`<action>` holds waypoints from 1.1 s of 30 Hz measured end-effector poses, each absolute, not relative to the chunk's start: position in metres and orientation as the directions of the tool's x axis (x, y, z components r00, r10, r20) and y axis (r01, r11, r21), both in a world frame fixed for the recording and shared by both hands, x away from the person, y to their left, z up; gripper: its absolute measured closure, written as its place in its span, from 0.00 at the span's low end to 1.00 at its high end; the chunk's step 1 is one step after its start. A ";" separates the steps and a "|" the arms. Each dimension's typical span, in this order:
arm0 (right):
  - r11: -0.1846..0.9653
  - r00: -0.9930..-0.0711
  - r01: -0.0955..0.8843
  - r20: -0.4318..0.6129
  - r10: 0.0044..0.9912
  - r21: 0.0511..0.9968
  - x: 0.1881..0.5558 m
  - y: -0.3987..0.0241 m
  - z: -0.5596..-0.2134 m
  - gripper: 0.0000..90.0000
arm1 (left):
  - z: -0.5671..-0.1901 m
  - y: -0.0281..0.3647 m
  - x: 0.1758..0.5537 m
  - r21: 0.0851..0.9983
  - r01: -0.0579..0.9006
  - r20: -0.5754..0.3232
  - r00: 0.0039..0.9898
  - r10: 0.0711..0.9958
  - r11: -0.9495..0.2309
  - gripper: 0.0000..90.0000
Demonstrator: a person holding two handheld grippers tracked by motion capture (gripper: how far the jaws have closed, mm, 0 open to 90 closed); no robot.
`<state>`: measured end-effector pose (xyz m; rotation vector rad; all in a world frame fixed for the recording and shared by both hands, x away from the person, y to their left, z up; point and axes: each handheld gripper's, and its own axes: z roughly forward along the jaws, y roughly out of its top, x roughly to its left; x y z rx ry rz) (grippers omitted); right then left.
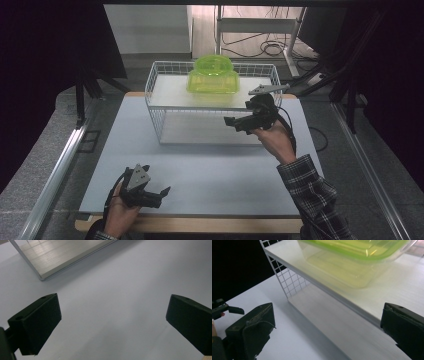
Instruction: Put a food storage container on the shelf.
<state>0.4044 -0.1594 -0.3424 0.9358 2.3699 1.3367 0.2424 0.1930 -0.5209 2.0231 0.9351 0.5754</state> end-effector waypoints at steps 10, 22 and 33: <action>0.375 -0.762 0.406 0.082 0.643 0.833 0.395 -0.165 -0.356 0.00 | -0.521 0.193 0.243 0.823 0.411 0.062 0.621 0.781 -0.392 0.00; 0.376 -0.760 0.410 0.084 0.644 0.831 0.387 -0.168 -0.372 0.00 | -0.521 0.193 0.243 0.823 0.417 0.057 0.614 0.787 -0.385 0.00; 0.390 -0.754 0.405 0.062 0.654 0.827 0.380 -0.170 -0.391 0.00 | -0.522 0.192 0.243 0.822 0.417 0.060 0.615 0.787 -0.388 0.00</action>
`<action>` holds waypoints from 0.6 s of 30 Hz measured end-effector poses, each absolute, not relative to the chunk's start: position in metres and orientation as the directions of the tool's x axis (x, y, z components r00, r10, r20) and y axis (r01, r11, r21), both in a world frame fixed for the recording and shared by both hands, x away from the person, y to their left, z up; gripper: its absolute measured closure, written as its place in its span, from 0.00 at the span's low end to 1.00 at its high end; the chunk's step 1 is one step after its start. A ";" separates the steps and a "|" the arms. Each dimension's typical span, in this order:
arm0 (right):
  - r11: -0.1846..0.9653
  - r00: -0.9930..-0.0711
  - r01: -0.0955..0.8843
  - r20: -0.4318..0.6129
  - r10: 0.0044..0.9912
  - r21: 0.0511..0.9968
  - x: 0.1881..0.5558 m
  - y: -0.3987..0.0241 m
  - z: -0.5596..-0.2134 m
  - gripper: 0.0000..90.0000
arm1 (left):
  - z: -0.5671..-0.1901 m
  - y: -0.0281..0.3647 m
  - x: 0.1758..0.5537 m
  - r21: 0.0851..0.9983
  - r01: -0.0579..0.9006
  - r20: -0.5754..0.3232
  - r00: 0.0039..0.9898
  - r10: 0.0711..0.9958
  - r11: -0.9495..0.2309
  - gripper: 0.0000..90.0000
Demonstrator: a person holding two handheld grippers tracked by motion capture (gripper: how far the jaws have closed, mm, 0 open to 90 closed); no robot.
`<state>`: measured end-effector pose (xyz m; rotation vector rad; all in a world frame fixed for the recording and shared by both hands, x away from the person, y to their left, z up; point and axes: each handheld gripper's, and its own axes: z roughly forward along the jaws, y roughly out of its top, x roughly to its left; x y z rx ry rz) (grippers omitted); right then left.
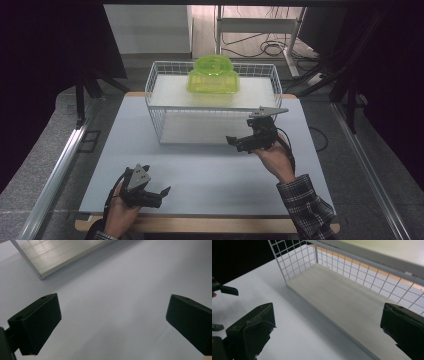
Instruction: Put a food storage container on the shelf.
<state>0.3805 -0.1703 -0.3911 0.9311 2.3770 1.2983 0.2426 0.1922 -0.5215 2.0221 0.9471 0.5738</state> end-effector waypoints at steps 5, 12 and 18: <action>0.393 -0.751 0.407 0.058 0.657 0.824 0.379 -0.172 -0.399 0.00 | -0.522 0.192 0.243 0.821 0.417 0.061 0.614 0.787 -0.390 0.00; 0.397 -0.743 0.412 0.050 0.667 0.820 0.375 -0.176 -0.412 0.00 | -0.522 0.192 0.243 0.820 0.418 0.063 0.614 0.787 -0.392 0.00; 0.400 -0.739 0.415 0.046 0.672 0.817 0.374 -0.179 -0.421 0.00 | -0.522 0.192 0.243 0.817 0.418 0.065 0.616 0.785 -0.396 0.00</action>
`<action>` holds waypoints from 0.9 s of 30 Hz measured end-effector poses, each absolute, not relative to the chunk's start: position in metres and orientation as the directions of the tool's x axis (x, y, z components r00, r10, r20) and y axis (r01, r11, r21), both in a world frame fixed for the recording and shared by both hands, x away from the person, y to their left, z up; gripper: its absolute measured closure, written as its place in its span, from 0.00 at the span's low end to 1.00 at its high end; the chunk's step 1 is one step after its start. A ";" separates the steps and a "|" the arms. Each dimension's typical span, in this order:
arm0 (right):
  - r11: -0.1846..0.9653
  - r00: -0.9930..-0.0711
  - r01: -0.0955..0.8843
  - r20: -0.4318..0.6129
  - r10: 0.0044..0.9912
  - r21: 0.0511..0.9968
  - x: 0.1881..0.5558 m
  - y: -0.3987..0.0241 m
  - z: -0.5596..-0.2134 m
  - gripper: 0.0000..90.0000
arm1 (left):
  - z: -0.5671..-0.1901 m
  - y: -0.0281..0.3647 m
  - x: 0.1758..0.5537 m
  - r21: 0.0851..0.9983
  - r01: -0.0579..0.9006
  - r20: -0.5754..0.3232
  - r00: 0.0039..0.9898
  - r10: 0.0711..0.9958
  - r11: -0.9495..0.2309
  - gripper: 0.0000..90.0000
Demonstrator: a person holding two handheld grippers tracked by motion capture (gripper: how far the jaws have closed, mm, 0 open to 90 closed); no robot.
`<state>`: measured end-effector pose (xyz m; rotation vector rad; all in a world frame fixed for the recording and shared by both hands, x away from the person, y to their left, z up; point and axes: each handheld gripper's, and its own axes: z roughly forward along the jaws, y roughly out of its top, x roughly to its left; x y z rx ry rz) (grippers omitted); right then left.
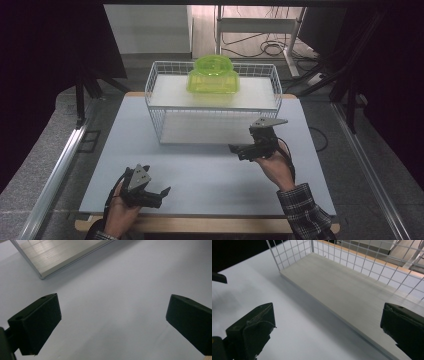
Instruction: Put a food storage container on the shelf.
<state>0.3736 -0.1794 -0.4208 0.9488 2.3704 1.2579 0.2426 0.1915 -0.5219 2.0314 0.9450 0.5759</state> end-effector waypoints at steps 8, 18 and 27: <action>0.409 -0.727 0.421 0.033 0.685 0.810 0.370 -0.187 -0.430 0.00 | -0.522 0.192 0.242 0.817 0.418 0.065 0.618 0.783 -0.398 0.00; 0.398 -0.711 0.432 0.034 0.702 0.809 0.360 -0.199 -0.435 0.00 | -0.522 0.192 0.242 0.817 0.418 0.068 0.615 0.786 -0.398 0.00; 0.376 -0.692 0.441 0.042 0.721 0.815 0.354 -0.209 -0.440 0.00 | -0.522 0.192 0.242 0.816 0.420 0.072 0.607 0.791 -0.397 0.00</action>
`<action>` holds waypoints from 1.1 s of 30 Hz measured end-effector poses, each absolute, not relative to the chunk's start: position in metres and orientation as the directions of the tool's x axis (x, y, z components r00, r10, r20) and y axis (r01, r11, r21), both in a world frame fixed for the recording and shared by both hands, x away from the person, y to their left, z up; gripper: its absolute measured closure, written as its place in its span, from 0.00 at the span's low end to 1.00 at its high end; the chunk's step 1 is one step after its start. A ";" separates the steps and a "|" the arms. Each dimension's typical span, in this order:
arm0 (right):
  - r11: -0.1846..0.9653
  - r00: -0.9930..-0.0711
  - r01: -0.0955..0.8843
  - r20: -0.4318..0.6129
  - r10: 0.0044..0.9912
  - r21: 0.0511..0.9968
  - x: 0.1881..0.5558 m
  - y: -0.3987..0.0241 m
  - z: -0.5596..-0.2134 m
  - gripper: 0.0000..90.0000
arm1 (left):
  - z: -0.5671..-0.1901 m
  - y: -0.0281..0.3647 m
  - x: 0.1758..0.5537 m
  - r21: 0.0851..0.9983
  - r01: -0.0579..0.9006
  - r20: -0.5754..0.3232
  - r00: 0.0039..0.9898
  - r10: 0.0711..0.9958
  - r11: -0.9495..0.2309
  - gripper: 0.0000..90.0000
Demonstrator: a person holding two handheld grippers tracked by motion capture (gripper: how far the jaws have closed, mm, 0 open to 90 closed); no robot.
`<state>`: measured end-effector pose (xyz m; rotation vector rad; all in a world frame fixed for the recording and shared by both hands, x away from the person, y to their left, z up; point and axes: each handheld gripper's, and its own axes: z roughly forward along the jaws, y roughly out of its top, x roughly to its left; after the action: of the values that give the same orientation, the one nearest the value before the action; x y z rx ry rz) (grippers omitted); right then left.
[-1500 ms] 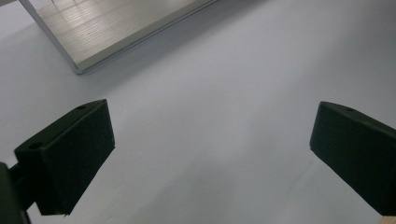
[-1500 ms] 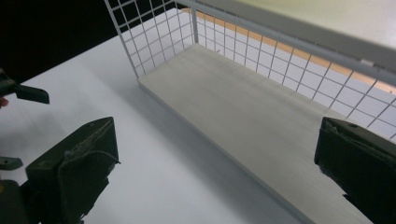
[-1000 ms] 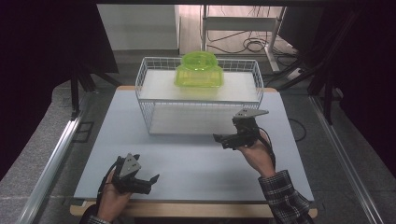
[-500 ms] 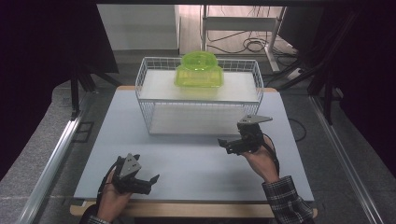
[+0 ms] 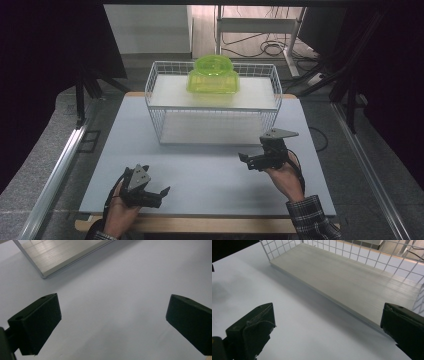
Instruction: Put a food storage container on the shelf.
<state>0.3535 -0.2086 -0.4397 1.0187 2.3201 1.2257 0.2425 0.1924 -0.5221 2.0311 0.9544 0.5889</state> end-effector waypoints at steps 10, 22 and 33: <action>0.353 -0.656 0.460 0.044 0.753 0.815 0.345 -0.229 -0.451 0.00 | -0.523 0.192 0.243 0.810 0.426 0.078 0.603 0.794 -0.404 0.00; 0.326 -0.618 0.468 0.040 0.785 0.821 0.336 -0.253 -0.461 0.00 | -0.523 0.191 0.243 0.806 0.429 0.081 0.602 0.794 -0.408 0.00; 0.320 -0.588 0.490 0.036 0.808 0.811 0.327 -0.273 -0.478 0.00 | -0.525 0.189 0.244 0.793 0.439 0.097 0.594 0.799 -0.423 0.00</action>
<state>0.3267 -0.2730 -0.4782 1.1542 2.2150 1.1610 0.2440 0.1887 -0.5247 2.0684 0.9777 0.6096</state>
